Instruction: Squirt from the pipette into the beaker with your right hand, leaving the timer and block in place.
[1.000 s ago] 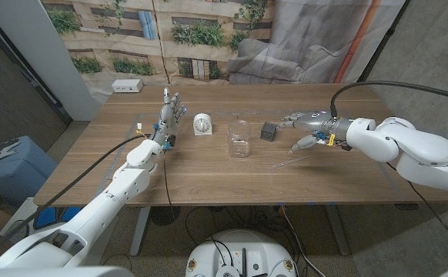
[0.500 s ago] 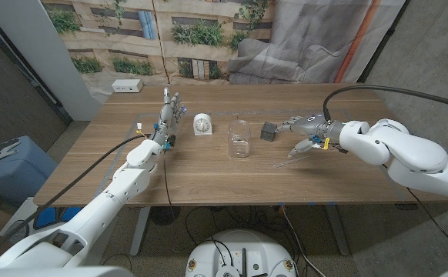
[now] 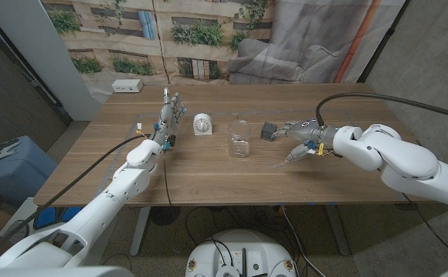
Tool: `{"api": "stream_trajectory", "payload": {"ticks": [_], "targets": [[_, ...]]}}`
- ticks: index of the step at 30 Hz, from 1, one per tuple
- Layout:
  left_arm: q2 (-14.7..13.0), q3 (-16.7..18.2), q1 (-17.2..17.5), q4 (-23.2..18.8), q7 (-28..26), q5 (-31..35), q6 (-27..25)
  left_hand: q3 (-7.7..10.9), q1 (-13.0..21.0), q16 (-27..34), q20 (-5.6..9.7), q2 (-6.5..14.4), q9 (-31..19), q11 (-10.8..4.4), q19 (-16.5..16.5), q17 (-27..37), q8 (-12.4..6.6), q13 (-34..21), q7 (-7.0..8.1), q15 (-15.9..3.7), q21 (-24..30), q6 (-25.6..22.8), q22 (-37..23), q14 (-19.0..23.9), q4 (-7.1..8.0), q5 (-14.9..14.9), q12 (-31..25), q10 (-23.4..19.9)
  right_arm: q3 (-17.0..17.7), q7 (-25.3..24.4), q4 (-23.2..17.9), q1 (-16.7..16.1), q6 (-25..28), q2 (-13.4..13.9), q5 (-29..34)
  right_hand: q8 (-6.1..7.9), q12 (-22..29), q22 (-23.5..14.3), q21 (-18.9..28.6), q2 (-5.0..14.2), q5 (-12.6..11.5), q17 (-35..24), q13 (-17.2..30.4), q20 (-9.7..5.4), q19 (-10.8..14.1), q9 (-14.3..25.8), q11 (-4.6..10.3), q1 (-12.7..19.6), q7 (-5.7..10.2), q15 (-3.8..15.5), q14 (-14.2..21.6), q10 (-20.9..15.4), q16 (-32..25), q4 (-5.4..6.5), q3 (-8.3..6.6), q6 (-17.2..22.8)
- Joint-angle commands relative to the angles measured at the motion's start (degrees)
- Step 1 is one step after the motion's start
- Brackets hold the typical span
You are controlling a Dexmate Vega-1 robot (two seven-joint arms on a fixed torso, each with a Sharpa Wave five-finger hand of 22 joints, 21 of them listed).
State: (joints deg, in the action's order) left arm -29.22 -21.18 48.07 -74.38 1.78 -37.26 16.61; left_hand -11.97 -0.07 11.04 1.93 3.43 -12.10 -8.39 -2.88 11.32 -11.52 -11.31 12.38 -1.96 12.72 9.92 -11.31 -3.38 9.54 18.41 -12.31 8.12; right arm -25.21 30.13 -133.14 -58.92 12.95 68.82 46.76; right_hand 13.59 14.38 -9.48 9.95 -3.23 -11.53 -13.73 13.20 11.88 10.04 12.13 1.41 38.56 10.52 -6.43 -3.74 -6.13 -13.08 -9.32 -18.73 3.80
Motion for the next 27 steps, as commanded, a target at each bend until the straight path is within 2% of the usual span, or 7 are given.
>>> {"api": "stream_trajectory", "payload": {"ticks": [1, 4, 14, 17, 20, 27], "targets": [[0.0, 0.0, 0.0, -0.1, 0.0, 0.0, 0.0, -0.36, -0.1, 0.3, 5.24, 2.6, -0.1, -0.12, -0.3, 0.1, -0.33, -0.3, 0.33, -6.61, 0.3, 0.3, -0.1, -0.6, -0.13, 0.3, -0.2, 0.3, -1.1, -1.2, 1.3, -0.5, -1.8, -1.5, 2.1, 0.84, 0.7, -0.2, 0.7, 0.1, 0.0, -0.3, 0.4, -0.17, 0.2, 0.3, 0.85, 1.1, 0.19, 0.51, 1.9, -2.1, -0.9, 0.06, -0.34, 0.9], [0.0, 0.0, 0.0, -0.1, 0.0, 0.0, 0.0, -0.36, -0.1, 0.3, 5.23, 2.5, -0.1, -0.08, -0.4, 0.1, -0.33, -0.3, 0.33, -6.65, 0.3, 0.3, -0.1, -0.6, -0.13, 0.3, -0.2, 0.3, -1.7, -1.6, 1.8, -0.3, -2.8, -1.9, 3.0, 1.31, 1.0, -0.2, 1.0, 0.02, 0.0, -0.3, 0.6, -0.57, 1.0, 0.3, 1.95, 1.4, 0.17, 1.67, 3.3, -3.5, -1.5, -0.01, -0.48, 1.8], [0.0, 0.0, 0.0, -0.1, 0.0, 0.0, 0.0, -0.36, -0.1, 0.3, 5.2, 2.5, -0.1, -0.22, -0.3, 0.1, -0.33, -0.3, 0.33, -6.69, 0.3, 0.3, -0.1, -0.5, -0.13, 0.3, -0.3, 0.2, -2.7, -3.7, 4.3, 0.2, -5.1, -3.8, 4.2, 2.91, 2.2, -0.2, 1.3, -0.09, 0.2, -0.3, 0.8, -2.17, 2.9, 0.2, 2.97, 2.8, -0.11, 4.83, 7.4, -8.6, -3.2, -0.23, -1.1, 5.2], [0.0, 0.0, 0.0, -0.1, 0.0, 0.0, 0.0, -0.36, -0.1, 0.3, 5.24, 2.5, -0.1, -0.15, -0.3, 0.1, -0.33, -0.3, 0.33, -6.65, 0.3, 0.3, -0.1, -0.5, -0.13, 0.3, -0.3, 0.2, -2.9, -4.0, 5.1, 0.6, -5.6, -4.4, 4.0, 3.5, 2.6, -0.2, 1.2, -0.21, 0.2, -0.2, 0.7, -2.46, 3.3, 0.1, 4.08, 3.2, -0.45, 5.65, 8.6, -10.6, -3.7, -0.24, -1.23, 6.7], [0.0, 0.0, 0.0, -0.1, 0.0, 0.0, 0.0, -0.37, -0.1, 0.3, 5.25, 2.5, -0.1, -0.16, -0.3, 0.1, -0.33, -0.3, 0.32, -6.72, 0.3, 0.3, -0.1, -0.5, -0.13, 0.3, -0.3, 0.2, -3.1, -4.8, 5.8, 0.7, -6.3, -4.6, 4.2, 3.99, 2.6, -0.2, 1.2, -0.21, 0.3, -0.2, 0.6, -2.73, 3.5, 0.0, 4.48, 3.5, -0.68, 6.16, 9.3, -11.5, -3.9, -0.24, -1.36, 8.1], [0.0, 0.0, 0.0, -0.1, 0.0, 0.0, 0.0, -0.37, -0.1, 0.3, 5.25, 2.5, -0.1, -0.09, -0.3, 0.1, -0.34, -0.3, 0.32, -6.61, 0.3, 0.3, -0.1, -0.6, -0.13, 0.3, -0.2, 0.3, -3.4, -7.5, 7.7, 0.9, -8.1, -5.2, 4.0, 5.26, 3.2, -0.1, 1.3, -0.62, 0.5, 0.4, 0.1, -3.6, 4.8, -0.4, 6.85, 5.4, -0.59, 8.14, 11.7, -16.1, -4.7, -0.62, -1.97, 11.8]]}}
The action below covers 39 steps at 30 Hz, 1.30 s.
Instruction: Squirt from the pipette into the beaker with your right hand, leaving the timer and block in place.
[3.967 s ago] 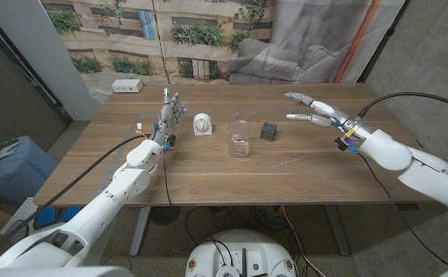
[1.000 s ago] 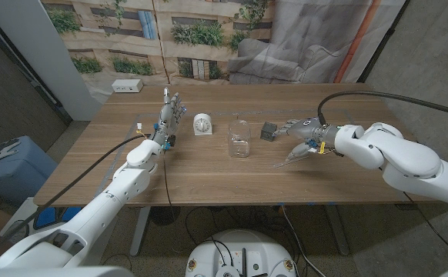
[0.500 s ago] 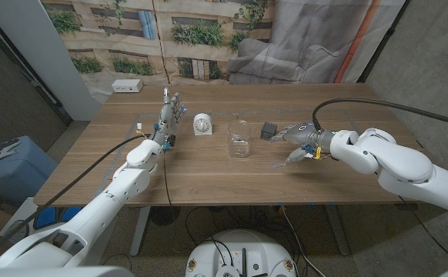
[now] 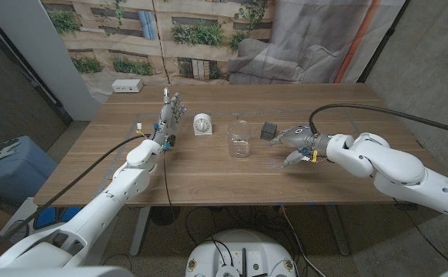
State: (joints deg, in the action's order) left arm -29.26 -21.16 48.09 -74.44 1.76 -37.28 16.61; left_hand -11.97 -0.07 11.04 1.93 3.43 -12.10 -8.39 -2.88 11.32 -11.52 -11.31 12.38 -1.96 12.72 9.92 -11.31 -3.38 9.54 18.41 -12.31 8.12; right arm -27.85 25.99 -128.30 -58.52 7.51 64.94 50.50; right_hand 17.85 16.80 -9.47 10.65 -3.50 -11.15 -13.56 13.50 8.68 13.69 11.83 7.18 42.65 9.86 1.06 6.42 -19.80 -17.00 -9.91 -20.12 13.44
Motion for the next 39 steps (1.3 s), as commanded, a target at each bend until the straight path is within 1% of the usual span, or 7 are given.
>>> {"api": "stream_trajectory", "payload": {"ticks": [1, 3, 5, 16, 21, 27, 39], "targets": [[0.0, 0.0, 0.0, 0.0, 0.0, 0.0, 0.0, -0.37, -0.1, 0.3, 5.25, 2.5, -0.1, -0.09, -0.3, 0.1, -0.34, -0.3, 0.32, -6.61, 0.3, 0.3, -0.1, -0.6, -0.13, 0.3, -0.3, 0.2, -1.0, -3.6, 3.0, 0.6, -2.8, -1.4, 0.5, 1.2, 0.8, -0.1, 0.6, -0.4, 0.1, 0.3, -0.2, -0.5, 1.3, -0.1, 1.19, 1.6, -0.04, 0.95, 1.9, -2.9, -0.8, -0.03, -0.66, 2.8], [0.0, 0.0, 0.0, 0.0, 0.0, 0.0, 0.0, -0.37, -0.1, 0.3, 5.28, 2.5, -0.1, -0.18, -0.3, 0.1, -0.34, -0.3, 0.32, -6.66, 0.3, 0.3, -0.1, -0.5, -0.13, 0.3, -0.3, 0.2, -0.8, -4.7, 3.7, 0.5, -3.2, -1.7, 0.0, 1.83, 0.9, -0.1, 0.5, -0.5, 0.3, 0.5, -0.4, -0.82, 1.7, -0.2, 2.25, 2.3, -0.02, 1.83, 2.9, -4.6, -1.1, 0.02, -0.88, 4.7], [0.0, 0.0, 0.0, 0.0, 0.0, 0.0, 0.0, -0.37, -0.1, 0.3, 5.26, 2.5, -0.1, -0.18, -0.3, 0.1, -0.34, -0.3, 0.32, -6.66, 0.3, 0.3, -0.1, -0.5, -0.13, 0.3, -0.2, 0.2, -0.9, -5.7, 4.3, 0.6, -3.9, -1.7, 0.0, 2.36, 0.8, -0.1, 0.5, -0.76, 0.4, 0.7, -0.5, -1.31, 2.0, -0.3, 2.37, 2.7, -0.02, 2.15, 3.9, -5.5, -1.4, 0.04, -0.94, 6.2], [0.0, 0.0, 0.0, 0.0, 0.0, 0.0, 0.0, -0.37, -0.1, 0.3, 5.25, 2.5, -0.1, -0.17, -0.3, 0.1, -0.34, -0.3, 0.32, -6.69, 0.3, 0.3, -0.1, -0.5, -0.13, 0.3, -0.3, 0.2, -1.1, -10.3, 5.9, -1.0, -4.7, -1.2, 1.4, 2.79, 0.6, -0.1, 0.4, -1.57, 0.6, 1.1, -0.8, -1.98, 2.4, -0.4, 3.46, 5.0, 0.45, 3.16, 5.3, -7.5, -1.6, -0.35, -1.41, 7.6], [0.0, 0.0, 0.0, 0.0, 0.0, 0.0, 0.0, -0.37, -0.1, 0.3, 5.26, 2.5, -0.1, -0.13, -0.3, 0.1, -0.34, -0.3, 0.32, -6.68, 0.3, 0.3, -0.1, -0.5, -0.13, 0.3, -0.3, 0.2, -1.0, -12.3, 6.5, -2.1, -4.6, -0.9, 1.5, 2.87, 0.5, -0.1, 0.4, -1.83, 0.8, 1.2, -0.9, -2.49, 2.8, -0.5, 4.83, 5.5, -0.07, 3.55, 5.9, -8.8, -1.8, -0.14, -1.48, 8.0], [0.0, 0.0, 0.0, 0.0, 0.0, 0.0, 0.0, -0.37, -0.1, 0.3, 5.22, 2.5, -0.1, -0.07, -0.3, 0.1, -0.33, -0.3, 0.32, -6.64, 0.3, 0.3, -0.1, -0.6, -0.13, 0.3, -0.2, 0.2, -1.0, -15.3, 7.1, -3.3, -4.3, -0.6, 2.8, 2.84, 0.5, -0.1, 0.4, -2.28, 0.8, 1.3, -1.0, -3.12, 3.3, -0.5, 5.05, 6.0, -0.56, 3.94, 6.5, -10.0, -2.0, -0.07, -1.46, 8.3], [0.1, 0.0, 0.0, 0.0, -0.5, 0.1, 0.0, -0.37, -0.1, 0.3, 5.27, 2.6, -0.1, -0.23, -0.3, 0.1, -0.34, -0.3, 0.33, -6.62, 0.3, 0.3, -0.1, -0.6, -0.13, 0.3, -0.2, 0.3, -1.9, -14.4, 8.2, -2.6, -4.1, -1.3, 3.3, 2.52, -0.3, -0.1, 0.3, -2.52, 0.8, 1.3, -1.1, -3.41, 3.4, -0.6, 5.03, 6.5, -0.91, 3.84, 6.4, -9.8, -1.9, 0.14, -1.5, 8.0]]}}
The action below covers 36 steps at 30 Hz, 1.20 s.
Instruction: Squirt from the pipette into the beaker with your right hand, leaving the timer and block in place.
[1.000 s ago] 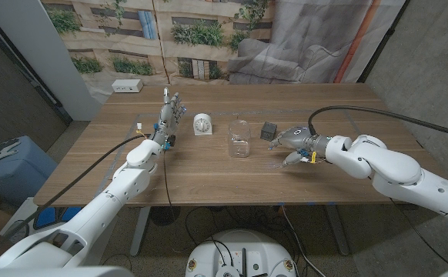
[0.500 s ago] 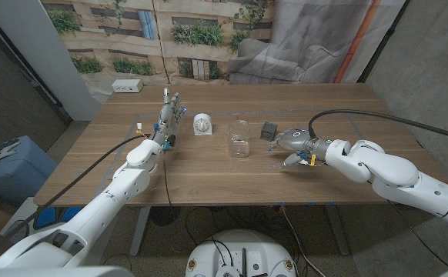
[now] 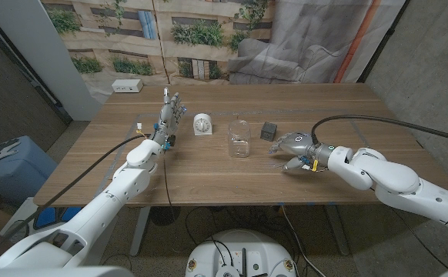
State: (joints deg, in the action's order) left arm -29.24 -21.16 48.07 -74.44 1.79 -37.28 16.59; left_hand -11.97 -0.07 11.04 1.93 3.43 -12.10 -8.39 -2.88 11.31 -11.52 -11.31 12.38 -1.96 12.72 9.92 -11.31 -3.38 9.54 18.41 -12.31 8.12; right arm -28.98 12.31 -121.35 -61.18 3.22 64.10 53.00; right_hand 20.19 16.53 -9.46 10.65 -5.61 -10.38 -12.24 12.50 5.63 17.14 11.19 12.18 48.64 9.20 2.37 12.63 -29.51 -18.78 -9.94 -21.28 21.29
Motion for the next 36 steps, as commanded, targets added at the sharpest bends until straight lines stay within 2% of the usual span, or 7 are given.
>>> {"api": "stream_trajectory", "payload": {"ticks": [1, 6, 23, 30, 36], "targets": [[0.0, 0.0, 0.0, 0.0, 0.0, 0.0, 0.0, -0.37, -0.1, 0.3, 5.25, 2.6, -0.1, -0.23, -0.4, 0.1, -0.34, -0.3, 0.33, -6.62, 0.3, 0.3, -0.1, -0.6, -0.13, 0.3, -0.2, 0.4, -0.9, -0.7, 1.5, 0.3, 0.0, -0.5, 0.6, 0.18, -0.1, -0.1, 0.3, -0.35, 0.0, 0.0, 0.0, -0.5, 0.0, 0.0, -0.01, 0.5, -0.25, 2.54, 0.3, -0.1, -0.1, 0.22, -0.36, 0.2], [0.0, 0.0, 0.0, 0.0, 0.0, 0.0, 0.0, -0.36, -0.1, 0.3, 5.25, 2.6, -0.1, -0.27, -0.3, 0.1, -0.34, -0.3, 0.33, -6.62, 0.3, 0.3, -0.1, -0.5, -0.13, 0.3, -0.3, 0.2, -1.1, -1.1, 1.9, 0.4, -0.1, -0.7, 0.8, 0.1, -0.4, -0.1, 0.3, -0.16, 0.0, -0.1, -0.1, -0.69, 0.0, 0.0, -0.04, 0.5, -0.02, 2.42, 0.3, 0.1, -0.1, 0.41, -0.39, 0.2], [0.1, 0.0, 0.1, -0.1, -0.5, 0.1, 0.0, -0.36, -0.1, 0.3, 5.22, 2.6, -0.1, -0.08, -0.3, 0.1, -0.35, -0.3, 0.33, -6.65, 0.3, 0.2, -0.1, -0.6, -0.13, 0.3, -0.2, 0.2, -2.3, -2.2, 3.2, 1.0, -0.1, -1.9, 0.6, 0.72, -0.4, -0.1, 0.3, 1.34, 0.0, -0.3, -0.3, -1.2, 0.8, -0.1, 0.15, 1.1, 2.34, 3.59, 2.0, -3.8, -1.0, 0.86, -0.87, 3.0], [0.1, 0.0, 0.0, 0.0, -0.5, 0.1, 0.0, -0.36, -0.1, 0.3, 5.24, 2.6, -0.1, -0.2, -0.3, 0.1, -0.35, -0.3, 0.33, -6.66, 0.3, 0.2, -0.1, -0.5, -0.13, 0.3, -0.3, 0.2, -2.4, -2.9, 3.4, 0.9, -0.1, -1.9, 0.3, 1.64, -0.6, -0.1, 0.3, 1.92, 0.0, -0.5, -0.4, -1.59, 1.2, -0.1, 0.24, 1.4, 3.13, 4.36, 3.3, -6.6, -1.6, 0.87, -0.92, 6.3], [0.1, 0.0, 0.0, 0.0, -0.5, 0.1, 0.0, -0.36, -0.1, 0.3, 5.25, 2.6, -0.1, -0.15, -0.3, 0.1, -0.34, -0.3, 0.33, -6.7, 0.3, 0.3, -0.1, -0.6, -0.13, 0.3, -0.3, 0.2, -2.4, -4.0, 3.5, 0.4, 0.3, -2.0, 0.2, 2.26, -0.7, -0.1, 0.3, 2.1, 0.0, -0.6, -0.5, -2.2, 1.8, -0.1, 0.33, 1.8, 3.08, 5.44, 4.8, -9.3, -2.3, 0.76, -0.84, 8.7]]}}
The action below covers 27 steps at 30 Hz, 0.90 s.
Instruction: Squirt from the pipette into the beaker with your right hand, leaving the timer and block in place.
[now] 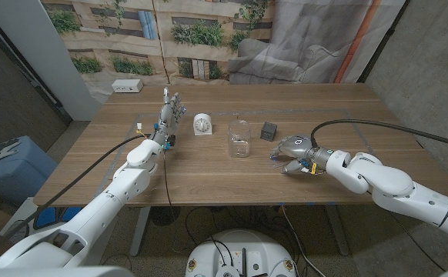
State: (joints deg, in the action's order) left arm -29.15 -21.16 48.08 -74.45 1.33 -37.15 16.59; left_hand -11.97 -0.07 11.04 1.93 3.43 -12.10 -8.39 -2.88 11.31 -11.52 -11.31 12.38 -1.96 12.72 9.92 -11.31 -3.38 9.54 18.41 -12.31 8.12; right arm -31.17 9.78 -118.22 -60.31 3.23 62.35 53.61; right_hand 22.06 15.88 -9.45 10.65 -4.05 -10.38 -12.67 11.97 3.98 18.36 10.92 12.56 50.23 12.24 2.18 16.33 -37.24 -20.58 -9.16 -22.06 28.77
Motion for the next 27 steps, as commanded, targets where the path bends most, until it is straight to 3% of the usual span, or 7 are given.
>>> {"api": "stream_trajectory", "payload": {"ticks": [1, 9, 27], "targets": [[0.0, 0.0, 0.0, 0.0, 0.0, 0.0, 0.0, -0.36, -0.1, 0.3, 5.25, 2.6, -0.1, -0.15, -0.3, 0.1, -0.34, -0.3, 0.33, -6.7, 0.3, 0.3, -0.1, -0.5, -0.13, 0.3, -0.2, 0.2, -0.2, -1.7, 0.4, -0.6, 0.5, -0.3, -0.4, 0.4, -0.1, -0.2, 0.4, 0.53, 0.0, -0.1, 0.1, -0.75, 0.7, 0.2, -0.04, 0.2, 0.09, 5.7, 1.2, -1.9, -0.6, -0.03, -0.05, 1.4], [0.0, 0.0, 0.0, 0.0, 0.0, 0.0, 0.0, -0.35, -0.1, 0.3, 5.23, 2.6, -0.1, -0.24, -0.3, 0.1, -0.34, -0.3, 0.33, -6.65, 0.3, 0.3, -0.1, -0.5, -0.13, 0.3, -0.3, 0.2, -0.4, -2.7, 0.1, -1.6, 1.8, -0.6, -0.1, 0.71, -0.3, -0.2, 0.3, 0.72, 0.0, -0.3, -0.1, -1.44, 1.2, 0.2, 0.04, 0.7, 0.2, 6.65, 2.7, -4.7, -1.3, -0.11, 0.06, 3.2], [0.0, 0.0, 0.0, -0.1, 0.0, 0.0, 0.0, -0.36, -0.1, 0.3, 5.29, 2.5, -0.1, -0.17, -0.3, 0.1, -0.34, -0.3, 0.33, -6.67, 0.3, 0.3, -0.1, -0.6, -0.14, 0.3, -0.3, 0.2, -1.0, -4.2, 1.2, -1.2, 2.4, -1.5, -0.8, 2.83, -1.0, -0.1, 0.3, 1.91, -0.1, -1.1, -0.3, -2.63, 2.0, 1.1, 0.17, 2.2, 0.31, 8.37, 5.8, -11.3, -3.3, -0.08, 0.3, 8.5]]}}
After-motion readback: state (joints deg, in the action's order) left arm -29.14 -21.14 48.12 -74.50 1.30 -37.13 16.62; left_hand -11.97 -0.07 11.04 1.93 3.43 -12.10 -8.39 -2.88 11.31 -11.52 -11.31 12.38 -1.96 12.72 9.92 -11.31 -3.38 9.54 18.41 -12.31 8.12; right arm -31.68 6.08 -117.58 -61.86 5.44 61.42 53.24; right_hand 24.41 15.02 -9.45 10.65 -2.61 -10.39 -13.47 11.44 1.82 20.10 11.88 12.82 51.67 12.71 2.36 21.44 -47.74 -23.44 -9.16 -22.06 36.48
